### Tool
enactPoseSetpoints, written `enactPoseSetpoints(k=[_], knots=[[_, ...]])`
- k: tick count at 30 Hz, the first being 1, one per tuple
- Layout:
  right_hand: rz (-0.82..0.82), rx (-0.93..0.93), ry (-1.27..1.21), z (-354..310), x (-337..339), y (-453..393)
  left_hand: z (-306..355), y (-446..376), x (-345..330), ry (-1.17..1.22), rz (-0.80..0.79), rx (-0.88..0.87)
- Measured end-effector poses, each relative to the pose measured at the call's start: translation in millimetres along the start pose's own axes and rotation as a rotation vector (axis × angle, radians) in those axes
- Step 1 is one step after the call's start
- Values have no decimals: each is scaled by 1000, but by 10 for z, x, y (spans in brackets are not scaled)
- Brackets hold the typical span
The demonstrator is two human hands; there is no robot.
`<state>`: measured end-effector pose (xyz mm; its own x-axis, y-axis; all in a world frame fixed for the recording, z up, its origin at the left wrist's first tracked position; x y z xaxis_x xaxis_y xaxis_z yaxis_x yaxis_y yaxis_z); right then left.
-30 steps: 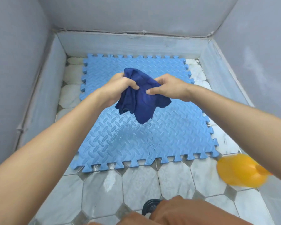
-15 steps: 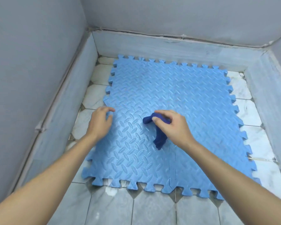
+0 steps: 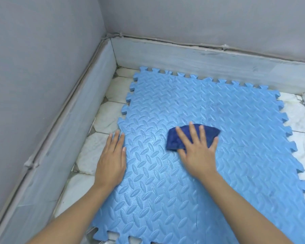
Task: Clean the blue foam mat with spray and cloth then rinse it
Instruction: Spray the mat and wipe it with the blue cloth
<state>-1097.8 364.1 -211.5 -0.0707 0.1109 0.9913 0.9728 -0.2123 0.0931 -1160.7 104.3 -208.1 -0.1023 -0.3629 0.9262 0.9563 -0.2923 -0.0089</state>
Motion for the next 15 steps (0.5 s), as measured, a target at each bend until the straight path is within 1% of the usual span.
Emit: enactPoseSetpoints(k=[2,4,6,8,9,10,12,15], knots=[[13,-193,-31,626,71,-180,13,4,10,-8,7,4],[56,-378,-96,1139,174,-228,51,-12,1,-86,-3,-5],[103,-496,-171,1334,224,-247,132,-28,-52,-169,-44,-61],[127,-538,-203,1218,221,-306,203,-22,-100,-168,-93,-146],[129,-511,-202,1053,215,-352,222,-27,-107,-154,-108,-176],[127,-442,-197,823,199,-408,234,-50,-102,-138,-119,-187],[129,-235,-157,206,169,-472,265,-181,-74,-109,-105,-174],[87,79,-87,-715,0,-437,279,-406,-76,-81,-50,-104]])
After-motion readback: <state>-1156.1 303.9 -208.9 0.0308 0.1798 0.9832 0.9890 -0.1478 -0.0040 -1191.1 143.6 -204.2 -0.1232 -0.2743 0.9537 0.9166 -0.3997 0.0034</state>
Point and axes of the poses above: each hand's wrist, its own y-axis away from the middle knuckle, its own x-axis out of the back of the hand, z = x × y, the point moved 10 cm from there along -y, towards the middle knuckle, and after that the axes turned 3 degrees about x, right-handed, at the moved point
